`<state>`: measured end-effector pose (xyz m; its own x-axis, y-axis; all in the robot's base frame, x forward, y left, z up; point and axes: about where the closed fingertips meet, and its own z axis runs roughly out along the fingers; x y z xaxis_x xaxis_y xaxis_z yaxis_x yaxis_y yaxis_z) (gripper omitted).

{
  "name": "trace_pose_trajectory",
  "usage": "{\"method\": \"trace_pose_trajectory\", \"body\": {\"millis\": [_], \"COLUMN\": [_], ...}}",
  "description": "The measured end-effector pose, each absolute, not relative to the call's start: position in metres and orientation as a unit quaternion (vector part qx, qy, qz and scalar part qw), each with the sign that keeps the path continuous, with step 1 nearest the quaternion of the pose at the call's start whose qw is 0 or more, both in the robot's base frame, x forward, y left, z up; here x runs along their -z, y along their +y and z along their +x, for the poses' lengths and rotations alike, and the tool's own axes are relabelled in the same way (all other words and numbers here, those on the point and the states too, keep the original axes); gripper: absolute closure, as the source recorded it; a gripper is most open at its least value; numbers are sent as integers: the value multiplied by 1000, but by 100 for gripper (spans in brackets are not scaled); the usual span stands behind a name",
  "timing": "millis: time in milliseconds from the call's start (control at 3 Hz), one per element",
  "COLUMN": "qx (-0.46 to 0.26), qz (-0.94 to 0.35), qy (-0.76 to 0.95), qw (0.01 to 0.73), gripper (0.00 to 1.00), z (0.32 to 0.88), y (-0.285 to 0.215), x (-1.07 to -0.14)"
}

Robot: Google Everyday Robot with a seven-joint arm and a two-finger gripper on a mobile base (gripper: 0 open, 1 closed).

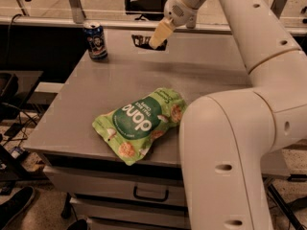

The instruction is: Move rxbar chocolate near pepsi can

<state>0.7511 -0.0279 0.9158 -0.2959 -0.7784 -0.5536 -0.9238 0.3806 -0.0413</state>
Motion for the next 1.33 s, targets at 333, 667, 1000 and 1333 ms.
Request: {"method": "trace_pose_trajectory", "body": {"millis": [333,667,1000,1333], "qx": [-134,-136,-142,-152], "qz": [-521,-507,-503,-503], "qy": [807,818,821,819], "qw": [245,235,230,229], "gripper": [100,100,99,78], "z": [752,748,741,741], "y": [-11,23,49,67], "x": [-905,-881,-867,-859]}}
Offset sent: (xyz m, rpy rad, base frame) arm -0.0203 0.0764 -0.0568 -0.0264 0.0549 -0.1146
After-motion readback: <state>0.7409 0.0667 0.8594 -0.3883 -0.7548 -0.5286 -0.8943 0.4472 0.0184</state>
